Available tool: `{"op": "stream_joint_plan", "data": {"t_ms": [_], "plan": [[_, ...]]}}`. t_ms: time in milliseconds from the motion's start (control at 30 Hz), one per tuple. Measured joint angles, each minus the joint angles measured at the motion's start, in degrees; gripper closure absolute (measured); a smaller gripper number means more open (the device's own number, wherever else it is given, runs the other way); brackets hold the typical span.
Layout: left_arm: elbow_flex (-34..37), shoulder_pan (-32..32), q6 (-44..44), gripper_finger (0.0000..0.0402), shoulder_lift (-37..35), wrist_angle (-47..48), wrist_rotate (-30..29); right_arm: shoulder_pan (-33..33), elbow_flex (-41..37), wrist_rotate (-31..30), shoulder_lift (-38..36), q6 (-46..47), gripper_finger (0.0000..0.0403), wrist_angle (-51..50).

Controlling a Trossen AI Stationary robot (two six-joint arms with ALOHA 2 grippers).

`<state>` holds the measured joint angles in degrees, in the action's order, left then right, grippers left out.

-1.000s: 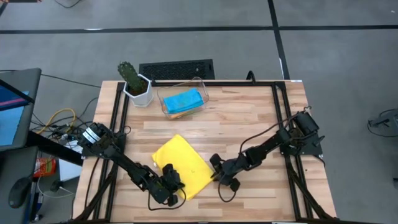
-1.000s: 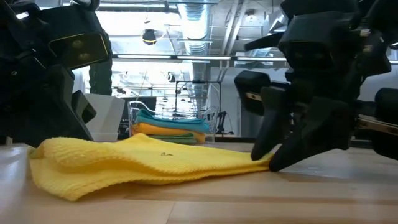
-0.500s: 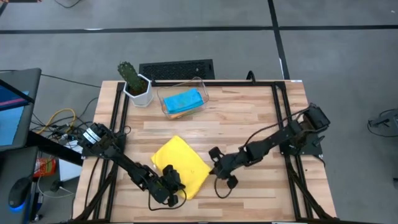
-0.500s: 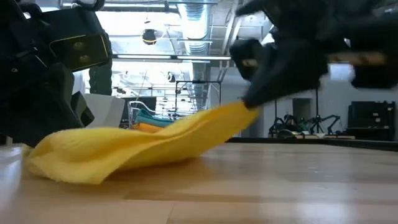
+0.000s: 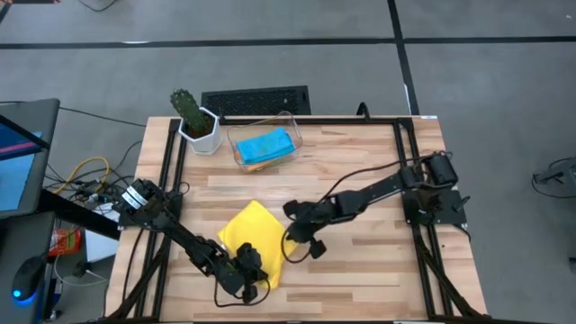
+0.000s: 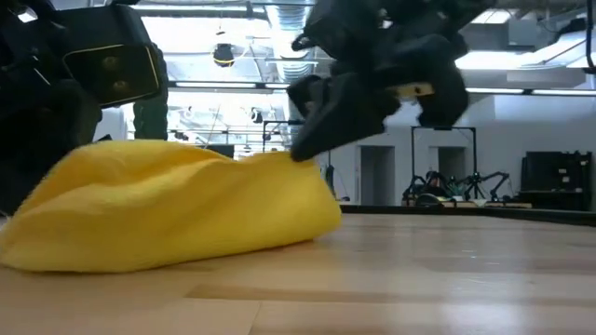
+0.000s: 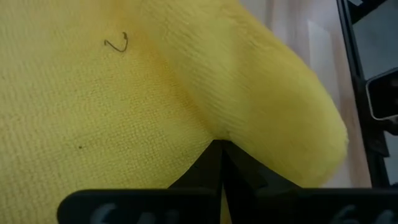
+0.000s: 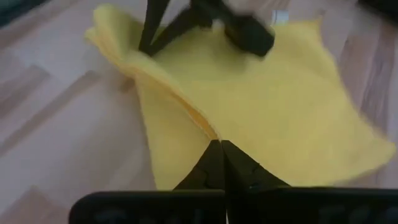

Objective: Fold microfiber towels
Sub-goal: Fold the yellow microfiber cloth

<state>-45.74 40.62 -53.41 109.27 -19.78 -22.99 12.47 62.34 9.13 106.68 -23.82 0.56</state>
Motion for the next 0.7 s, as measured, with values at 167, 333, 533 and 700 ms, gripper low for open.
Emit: {"op": "stream_joint_plan", "data": {"t_ms": [167,333,533,700], "plan": [[0.0,0.0,-0.1,0.0401,0.0,-0.3,1.1,-1.1,4.2,0.5,3.1,-1.6,0.0388,-0.7],[-0.2,0.0,-0.9,0.0401,0.0,-0.4,1.9,-2.8,5.2,2.0,6.5,-1.4,0.0382,-1.0],[-1.0,0.0,-1.1,0.0401,-0.1,-0.3,2.7,-3.4,5.1,3.0,9.1,-1.1,0.0387,-2.7],[-1.4,0.0,-0.6,0.0401,-0.1,-0.5,3.0,-3.4,5.1,3.0,9.0,-1.1,0.0375,-2.5]]}}
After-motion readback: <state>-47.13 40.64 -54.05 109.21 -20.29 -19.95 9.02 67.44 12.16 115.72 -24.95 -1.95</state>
